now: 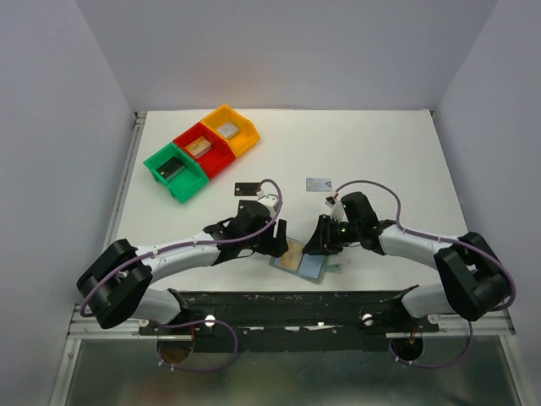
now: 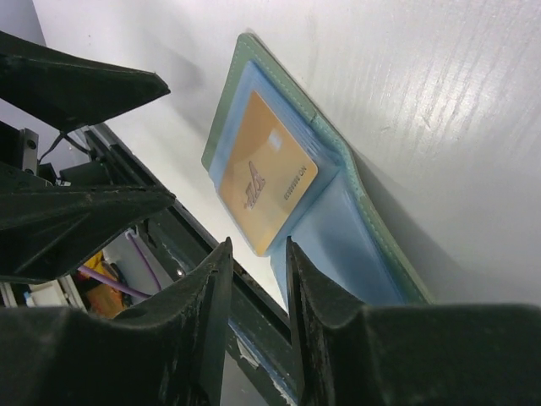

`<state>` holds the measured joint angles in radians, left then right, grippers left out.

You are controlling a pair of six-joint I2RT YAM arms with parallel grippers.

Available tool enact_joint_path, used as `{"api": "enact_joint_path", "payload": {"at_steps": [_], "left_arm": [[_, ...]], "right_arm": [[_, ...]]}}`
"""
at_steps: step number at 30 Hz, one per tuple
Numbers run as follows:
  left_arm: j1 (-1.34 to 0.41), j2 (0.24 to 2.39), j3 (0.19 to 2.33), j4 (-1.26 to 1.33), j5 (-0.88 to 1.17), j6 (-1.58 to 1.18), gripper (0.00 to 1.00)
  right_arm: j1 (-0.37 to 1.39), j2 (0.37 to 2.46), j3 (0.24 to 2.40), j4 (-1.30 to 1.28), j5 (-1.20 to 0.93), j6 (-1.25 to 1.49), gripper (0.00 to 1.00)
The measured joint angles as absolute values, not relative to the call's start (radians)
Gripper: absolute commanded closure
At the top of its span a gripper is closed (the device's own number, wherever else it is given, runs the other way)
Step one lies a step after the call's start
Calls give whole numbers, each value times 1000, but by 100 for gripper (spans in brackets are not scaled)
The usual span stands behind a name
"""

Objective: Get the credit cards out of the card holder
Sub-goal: Remove the credit card from the card holder.

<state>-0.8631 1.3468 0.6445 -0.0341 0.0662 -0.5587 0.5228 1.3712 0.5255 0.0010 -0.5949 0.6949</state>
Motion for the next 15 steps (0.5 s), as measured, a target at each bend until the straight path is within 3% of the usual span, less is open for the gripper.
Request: {"api": "enact_joint_path", "payload": {"at_steps": [15], "left_arm": [[-859, 1345, 633, -29, 36, -573, 34]], "right_arm": [[523, 1516, 546, 44, -624, 693, 60]]}}
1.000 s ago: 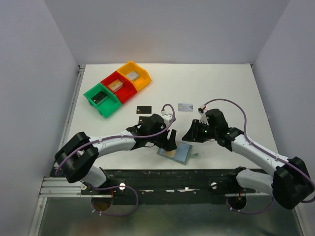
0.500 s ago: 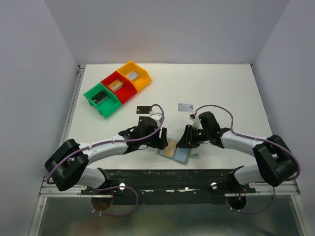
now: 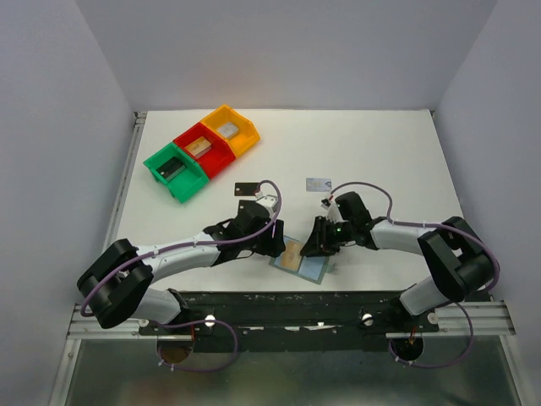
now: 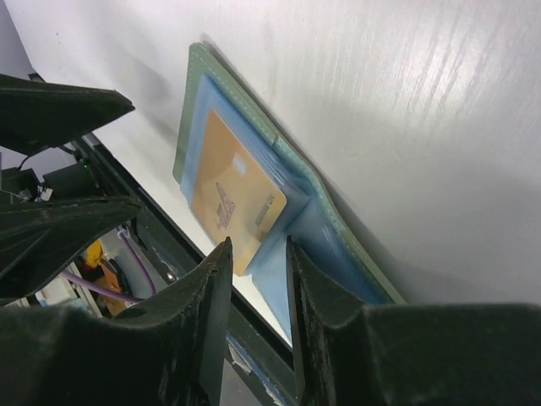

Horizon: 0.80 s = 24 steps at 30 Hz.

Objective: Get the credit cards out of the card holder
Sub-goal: Remove the credit card from the card holder.

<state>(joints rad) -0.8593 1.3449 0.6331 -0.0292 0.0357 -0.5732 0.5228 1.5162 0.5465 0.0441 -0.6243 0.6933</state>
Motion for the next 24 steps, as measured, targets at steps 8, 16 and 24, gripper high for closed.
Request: {"api": "enact_joint_path", "payload": {"at_steps": [8, 16, 24], "left_arm": [[-859, 1345, 586, -24, 35, -577, 40], [-859, 1343, 553, -4, 35, -588, 42], [-859, 1304, 524, 14, 33, -596, 44]], "right_arm": [[523, 1570, 609, 42, -624, 672, 62], [524, 1622, 698, -2, -625, 602, 64], [524, 1649, 745, -37, -630, 566, 63]]}}
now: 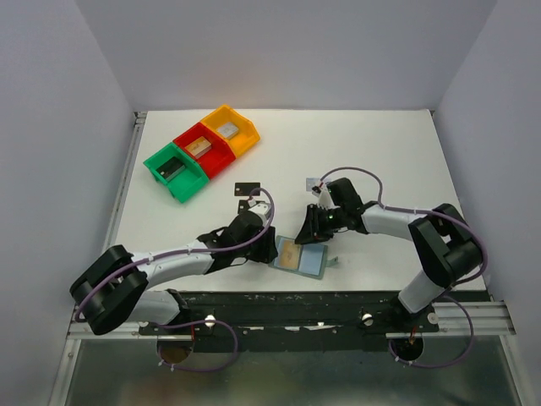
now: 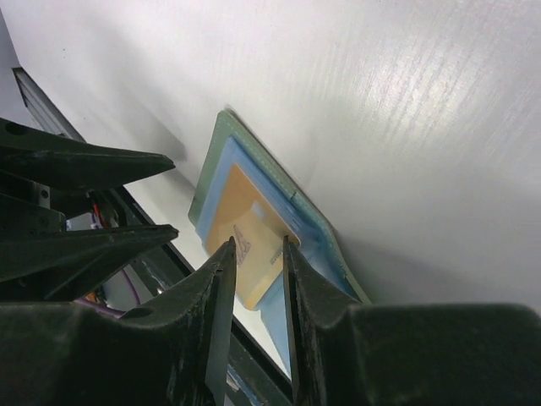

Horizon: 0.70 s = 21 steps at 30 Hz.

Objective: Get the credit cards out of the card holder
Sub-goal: Remove the credit card from the card holder.

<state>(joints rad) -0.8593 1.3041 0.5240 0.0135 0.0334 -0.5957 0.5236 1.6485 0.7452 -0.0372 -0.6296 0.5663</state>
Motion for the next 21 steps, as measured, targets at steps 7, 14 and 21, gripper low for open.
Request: {"api": "enact_joint_path", "payload": {"at_steps": [7, 14, 21], "left_arm": [[-858, 1191, 496, 38, -10, -603, 49], [-836, 1206, 500, 134, 10, -600, 64], [-826, 1308, 523, 164, 49, -599, 69]], "right_arm": [[529, 1527, 710, -52, -611, 586, 60], [569, 1544, 635, 32, -620, 657, 60], [575, 1573, 586, 93, -625, 712, 60]]}}
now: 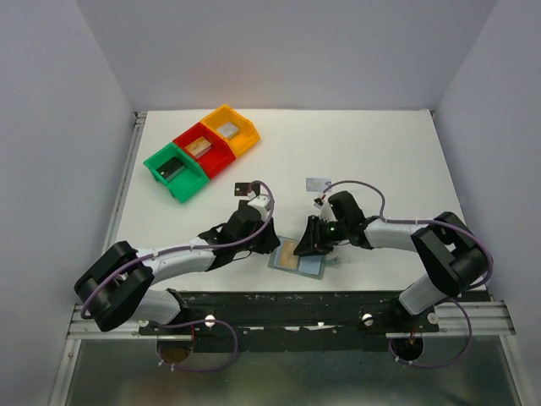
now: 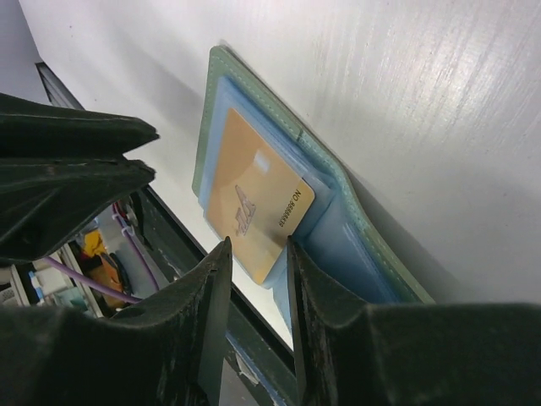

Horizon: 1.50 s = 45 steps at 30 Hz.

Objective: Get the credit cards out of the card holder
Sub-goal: Remove the credit card from the card holder.

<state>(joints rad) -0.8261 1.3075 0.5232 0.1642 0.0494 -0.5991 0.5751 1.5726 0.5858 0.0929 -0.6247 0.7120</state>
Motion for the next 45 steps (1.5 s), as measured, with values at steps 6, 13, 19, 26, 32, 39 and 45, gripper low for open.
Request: {"api": "enact_joint_path", "payload": {"at_steps": [6, 13, 19, 26, 32, 39, 45], "left_arm": [[-826, 1362, 527, 178, 67, -604, 73], [-826, 1374, 527, 179, 69, -615, 76], [-826, 1381, 519, 189, 69, -623, 81], [-826, 1402, 504, 201, 69, -635, 86], [-826, 1412, 497, 203, 72, -638, 89], [-826, 1422, 496, 219, 78, -640, 90], [-826, 1425, 496, 224, 83, -640, 93]], "right_arm": [[575, 1573, 586, 108, -624, 719, 58], [575, 1573, 586, 108, -622, 719, 57], [575, 1573, 580, 108, -612, 733, 56], [575, 1573, 563, 133, -607, 752, 56], [575, 1573, 536, 200, -611, 790, 56], [575, 1572, 518, 248, -616, 816, 56], [575, 1565, 513, 274, -617, 830, 56]]}}
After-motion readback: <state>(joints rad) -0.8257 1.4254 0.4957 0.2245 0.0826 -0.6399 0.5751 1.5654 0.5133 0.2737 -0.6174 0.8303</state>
